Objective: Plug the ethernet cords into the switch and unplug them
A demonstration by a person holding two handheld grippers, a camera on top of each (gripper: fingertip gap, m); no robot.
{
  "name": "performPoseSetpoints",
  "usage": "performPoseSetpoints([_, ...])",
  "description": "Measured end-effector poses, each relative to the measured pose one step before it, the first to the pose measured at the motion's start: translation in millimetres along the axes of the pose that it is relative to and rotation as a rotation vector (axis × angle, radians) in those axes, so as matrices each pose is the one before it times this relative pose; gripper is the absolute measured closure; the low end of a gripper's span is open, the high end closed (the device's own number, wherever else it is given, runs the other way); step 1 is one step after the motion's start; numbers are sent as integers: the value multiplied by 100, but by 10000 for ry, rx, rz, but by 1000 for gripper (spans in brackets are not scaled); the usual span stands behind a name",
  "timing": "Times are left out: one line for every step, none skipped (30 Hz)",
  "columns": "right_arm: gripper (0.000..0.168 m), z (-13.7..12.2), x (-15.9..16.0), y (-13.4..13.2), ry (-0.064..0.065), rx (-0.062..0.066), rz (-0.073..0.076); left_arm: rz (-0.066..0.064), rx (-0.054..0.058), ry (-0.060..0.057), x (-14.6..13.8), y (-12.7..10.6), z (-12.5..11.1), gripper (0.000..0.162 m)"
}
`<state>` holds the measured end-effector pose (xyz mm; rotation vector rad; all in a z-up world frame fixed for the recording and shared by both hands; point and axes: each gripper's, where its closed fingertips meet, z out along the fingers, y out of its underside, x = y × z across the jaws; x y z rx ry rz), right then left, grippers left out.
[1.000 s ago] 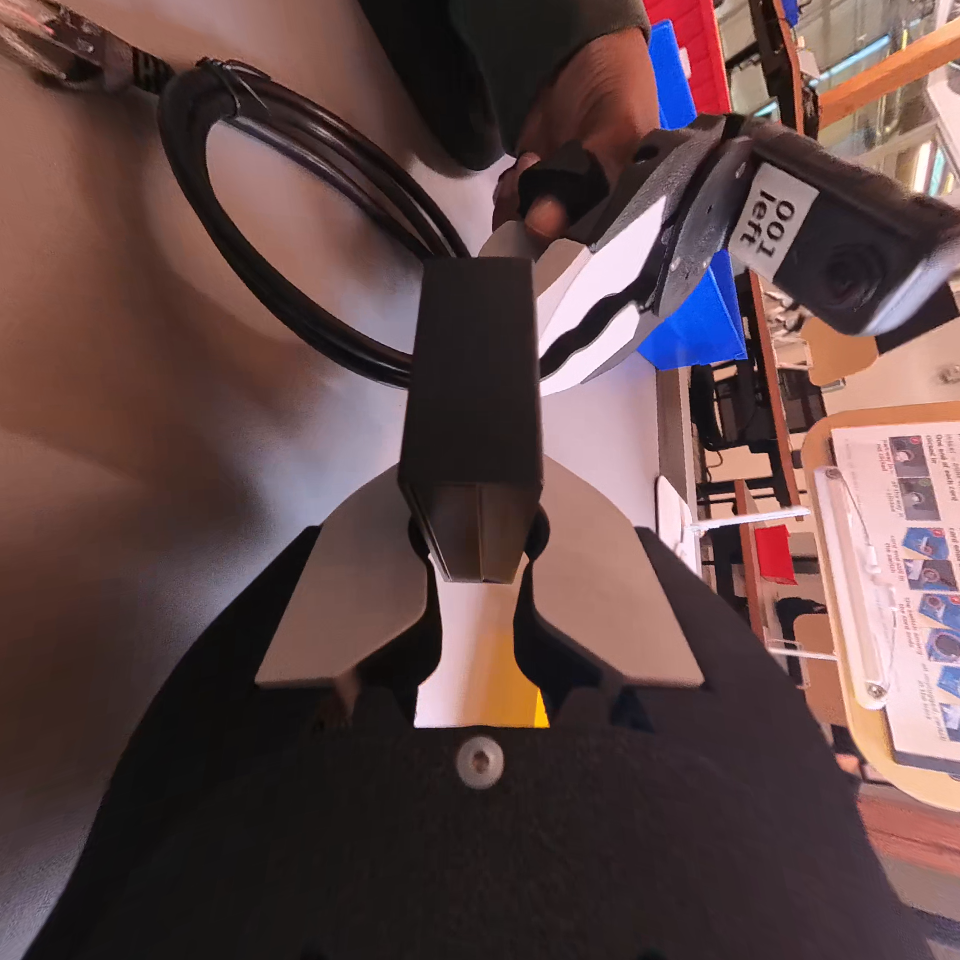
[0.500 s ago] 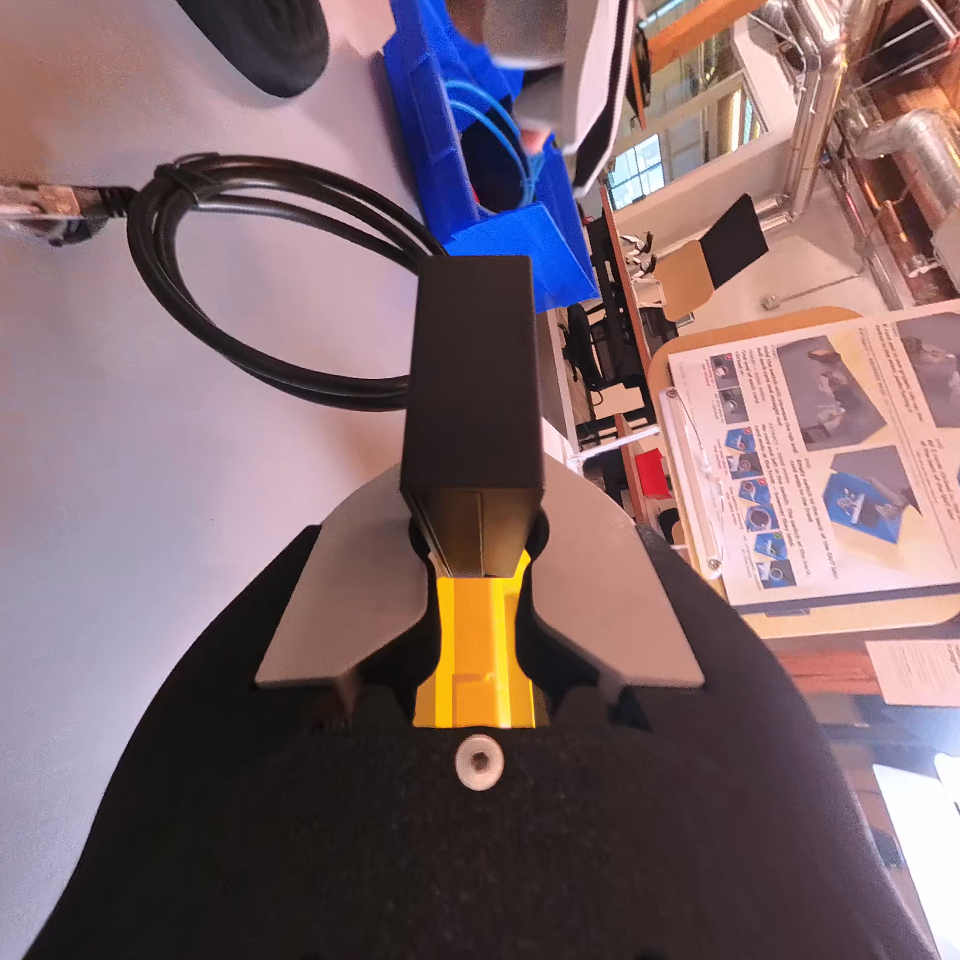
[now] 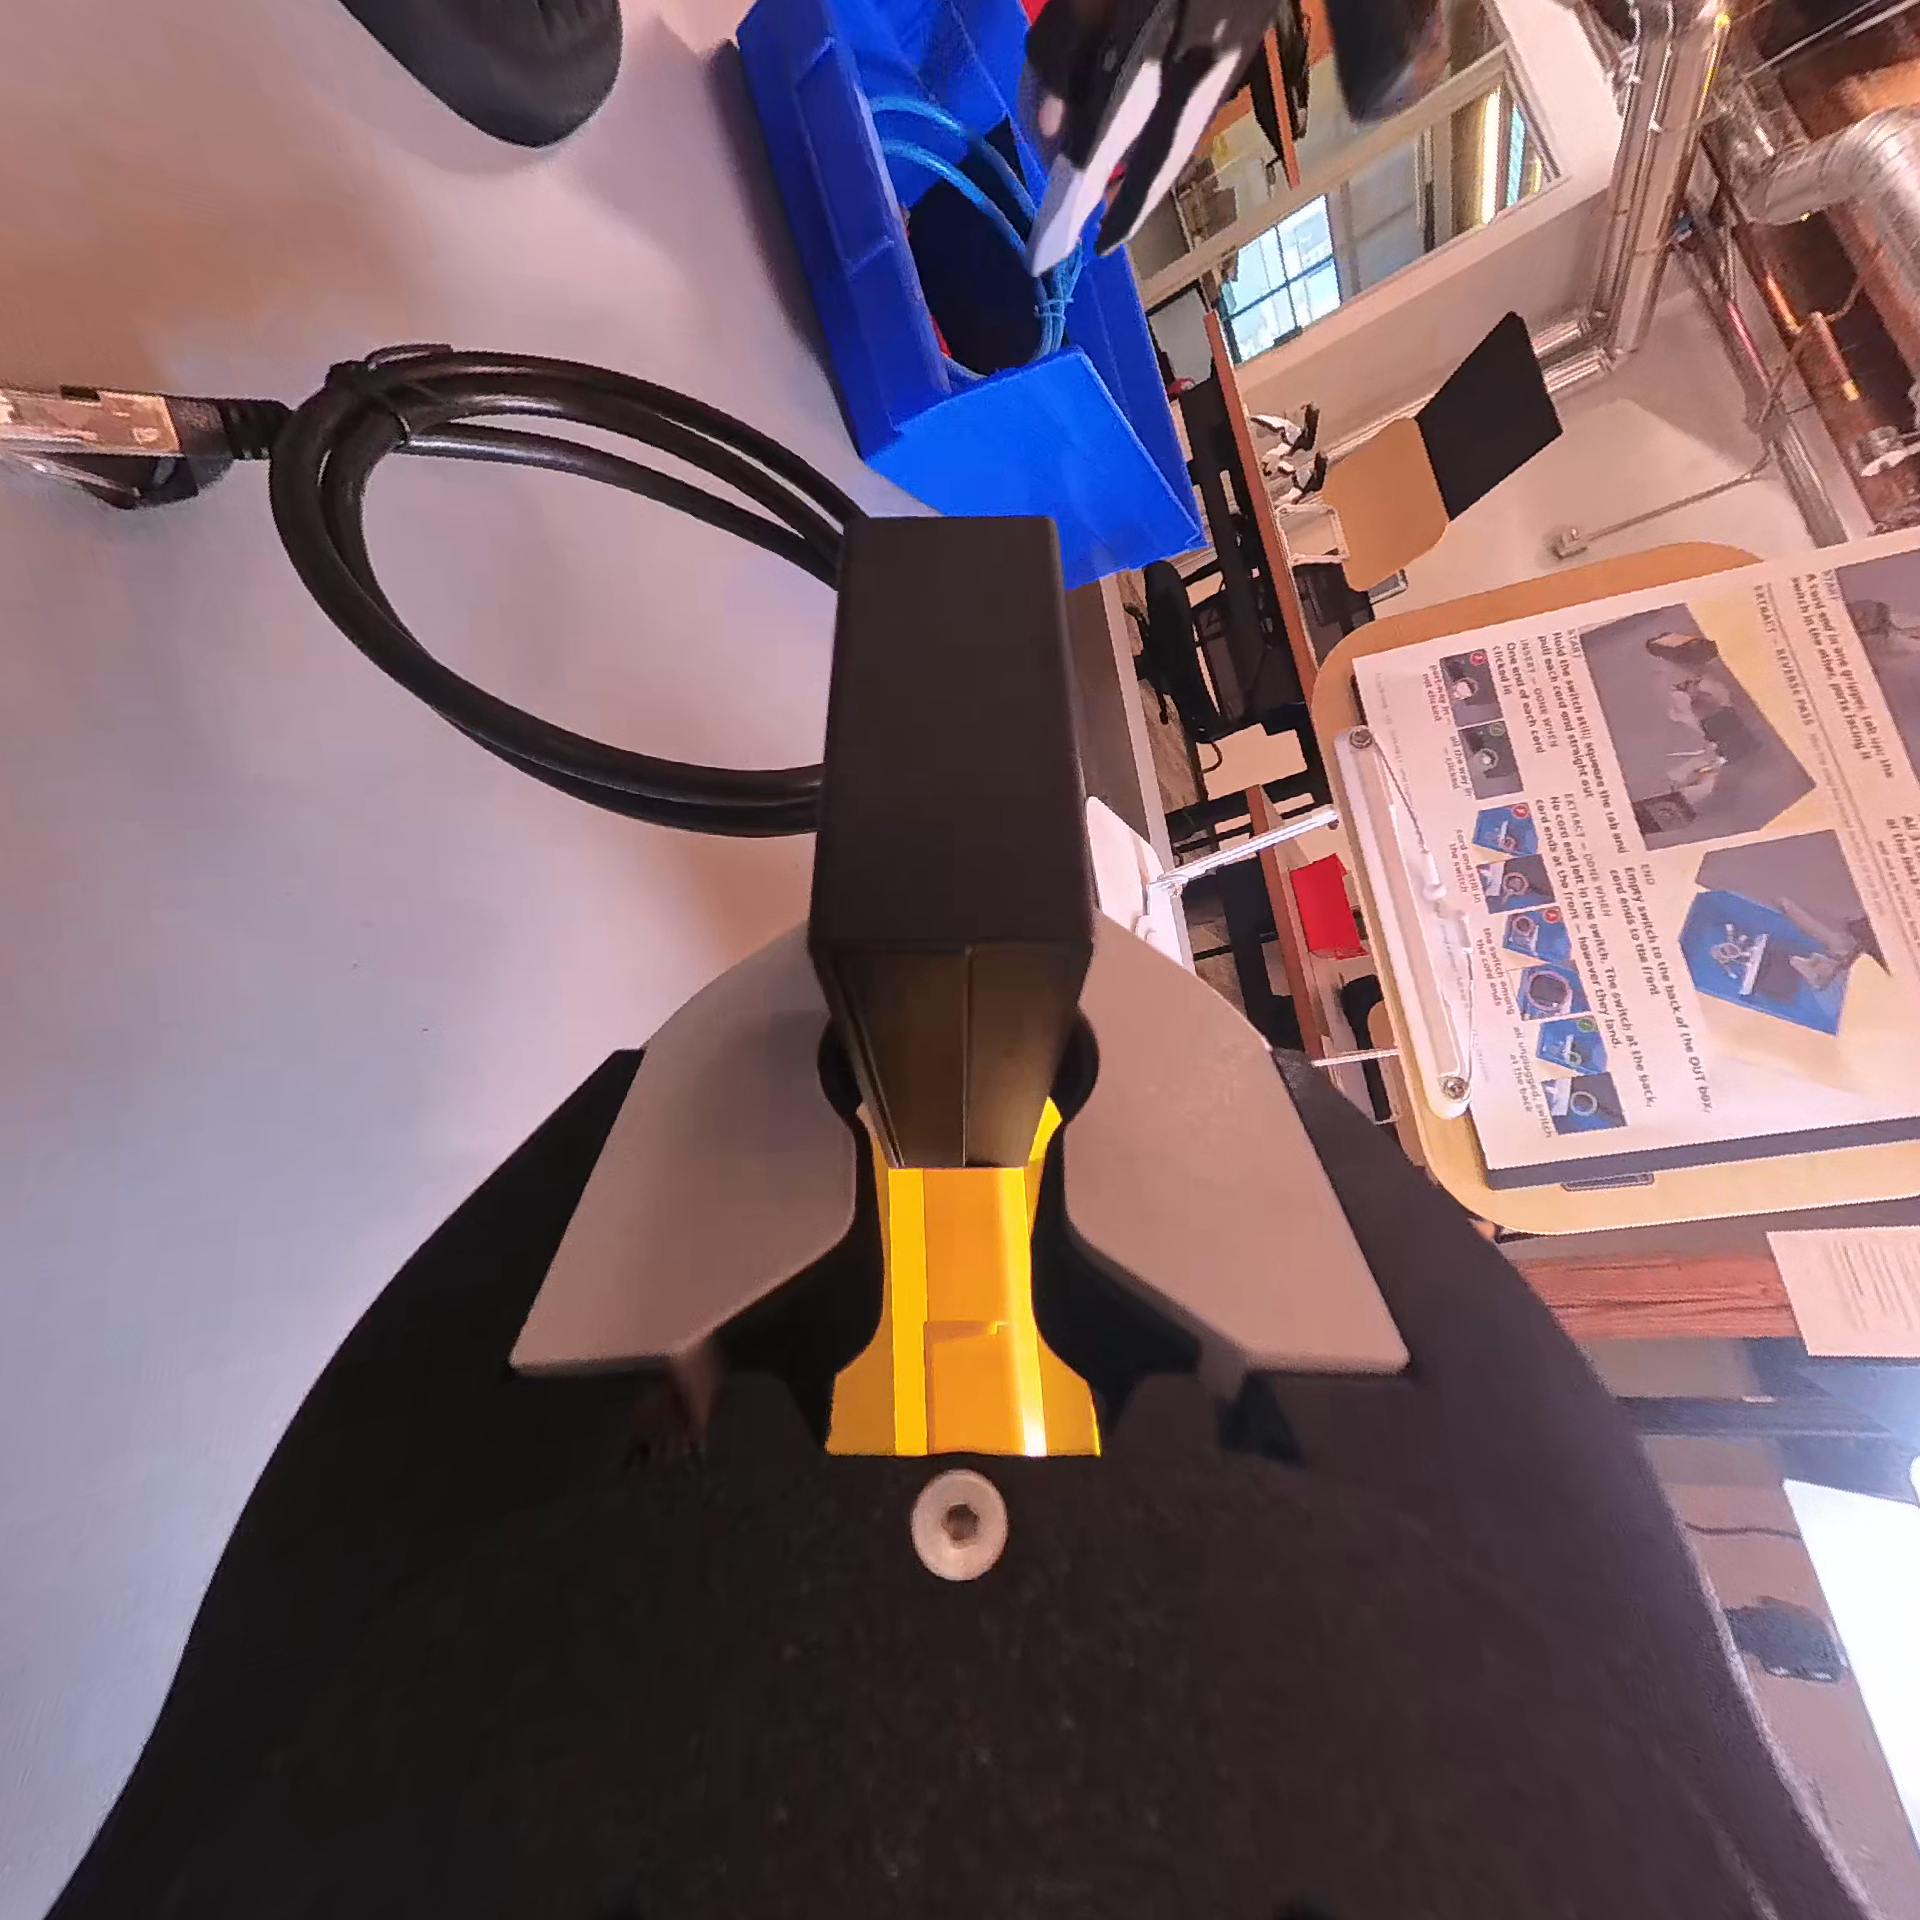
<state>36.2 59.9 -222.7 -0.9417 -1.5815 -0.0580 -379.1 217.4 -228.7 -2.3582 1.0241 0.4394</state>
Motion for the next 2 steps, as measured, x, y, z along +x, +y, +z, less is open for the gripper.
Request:
performPoseSetpoints([138, -26, 36, 32, 8, -2, 25, 525, -406, -83, -113, 272, 991, 109])
performPoseSetpoints([138, -30, 33, 32, 11, -4, 16, 699, -335, -102, 39, 246, 828, 112])
